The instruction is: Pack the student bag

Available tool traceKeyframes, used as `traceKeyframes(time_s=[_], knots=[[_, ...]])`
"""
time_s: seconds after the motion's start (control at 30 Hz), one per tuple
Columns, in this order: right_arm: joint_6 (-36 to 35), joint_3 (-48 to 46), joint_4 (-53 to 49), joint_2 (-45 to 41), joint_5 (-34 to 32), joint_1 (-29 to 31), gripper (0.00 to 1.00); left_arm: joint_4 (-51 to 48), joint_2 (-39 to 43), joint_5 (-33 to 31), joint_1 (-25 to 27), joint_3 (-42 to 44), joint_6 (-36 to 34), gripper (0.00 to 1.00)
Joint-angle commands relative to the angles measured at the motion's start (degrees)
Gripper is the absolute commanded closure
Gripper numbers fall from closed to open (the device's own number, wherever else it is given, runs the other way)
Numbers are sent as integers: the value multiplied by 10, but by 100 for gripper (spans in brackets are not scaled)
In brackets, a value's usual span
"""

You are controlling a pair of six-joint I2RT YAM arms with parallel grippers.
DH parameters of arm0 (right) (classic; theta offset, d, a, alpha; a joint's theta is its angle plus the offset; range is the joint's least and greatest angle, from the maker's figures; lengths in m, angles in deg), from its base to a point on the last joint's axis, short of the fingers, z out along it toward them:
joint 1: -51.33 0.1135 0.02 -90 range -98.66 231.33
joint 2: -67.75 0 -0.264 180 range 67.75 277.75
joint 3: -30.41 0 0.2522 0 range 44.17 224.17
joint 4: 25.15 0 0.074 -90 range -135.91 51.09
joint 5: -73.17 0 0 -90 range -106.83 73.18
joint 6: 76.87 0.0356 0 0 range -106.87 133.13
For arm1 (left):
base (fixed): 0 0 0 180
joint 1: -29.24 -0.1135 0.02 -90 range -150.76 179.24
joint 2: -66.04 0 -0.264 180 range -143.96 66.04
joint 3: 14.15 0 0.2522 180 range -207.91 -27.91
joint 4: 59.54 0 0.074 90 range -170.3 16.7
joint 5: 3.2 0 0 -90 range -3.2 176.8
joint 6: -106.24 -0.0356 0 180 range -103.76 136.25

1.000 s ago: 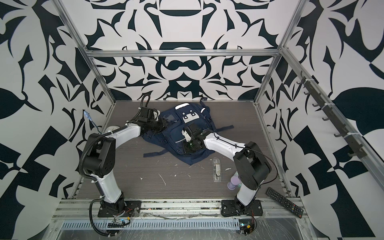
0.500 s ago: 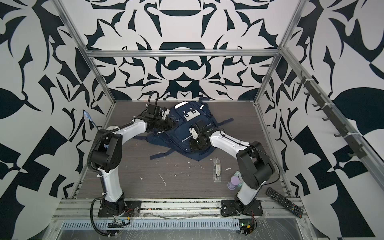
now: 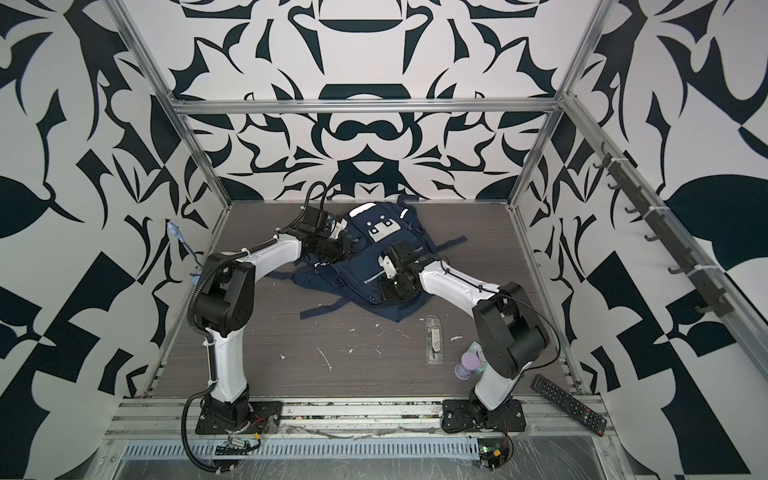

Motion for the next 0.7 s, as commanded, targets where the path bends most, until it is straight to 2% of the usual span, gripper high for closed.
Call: traceKeyframes(time_s=[0.0, 0.23, 0.47, 0.67], knots=[[2, 36, -6, -13, 0, 19, 100, -2, -16, 25, 5, -11, 10, 87], [13, 79, -3, 27, 1, 49, 100, 24, -17, 28, 4, -7, 43, 100], [46, 147, 8, 78, 7, 71, 100, 56, -10, 29, 4, 10, 71, 100], [106, 204, 39, 124, -1, 74, 100, 75, 6, 23, 3, 41, 81, 100]])
